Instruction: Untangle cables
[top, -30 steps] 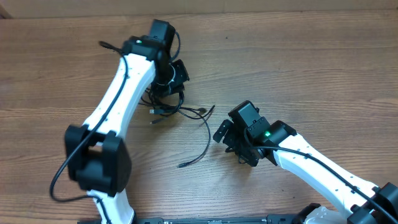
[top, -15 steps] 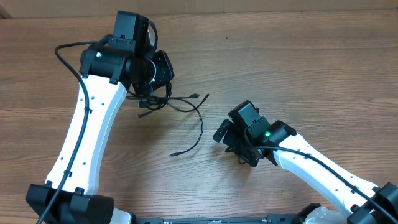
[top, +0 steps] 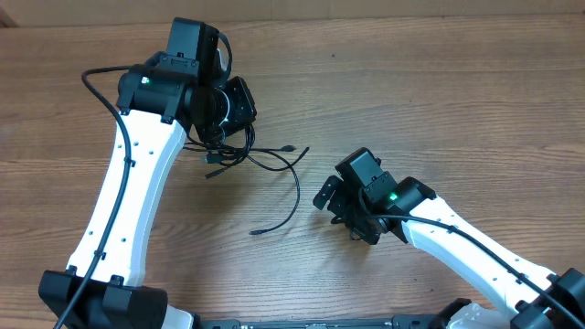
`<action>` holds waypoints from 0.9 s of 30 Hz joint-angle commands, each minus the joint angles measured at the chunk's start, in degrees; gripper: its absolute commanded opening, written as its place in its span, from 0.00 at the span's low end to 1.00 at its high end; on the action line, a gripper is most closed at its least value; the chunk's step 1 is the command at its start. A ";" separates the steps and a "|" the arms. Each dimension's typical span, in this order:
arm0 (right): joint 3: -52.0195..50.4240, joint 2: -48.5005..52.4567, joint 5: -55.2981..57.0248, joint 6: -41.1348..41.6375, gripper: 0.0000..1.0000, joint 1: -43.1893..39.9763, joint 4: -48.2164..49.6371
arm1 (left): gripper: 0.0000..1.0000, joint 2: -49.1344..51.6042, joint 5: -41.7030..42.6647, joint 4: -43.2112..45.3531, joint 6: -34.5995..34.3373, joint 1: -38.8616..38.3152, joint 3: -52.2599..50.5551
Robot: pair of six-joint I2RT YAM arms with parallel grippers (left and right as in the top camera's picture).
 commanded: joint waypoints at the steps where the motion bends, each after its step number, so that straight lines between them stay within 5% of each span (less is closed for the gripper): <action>1: 0.13 0.15 0.96 -0.26 1.00 0.26 0.28 | 0.04 -0.87 3.61 -0.11 -0.61 0.09 1.68; 23: 0.13 0.15 -8.15 2.10 1.00 0.22 18.43 | 0.04 -0.66 1.75 -2.75 -1.99 -0.02 1.64; 27: 0.13 0.15 -8.87 2.03 1.00 0.26 18.23 | 0.04 -0.66 -3.45 -5.31 -13.07 -0.02 1.53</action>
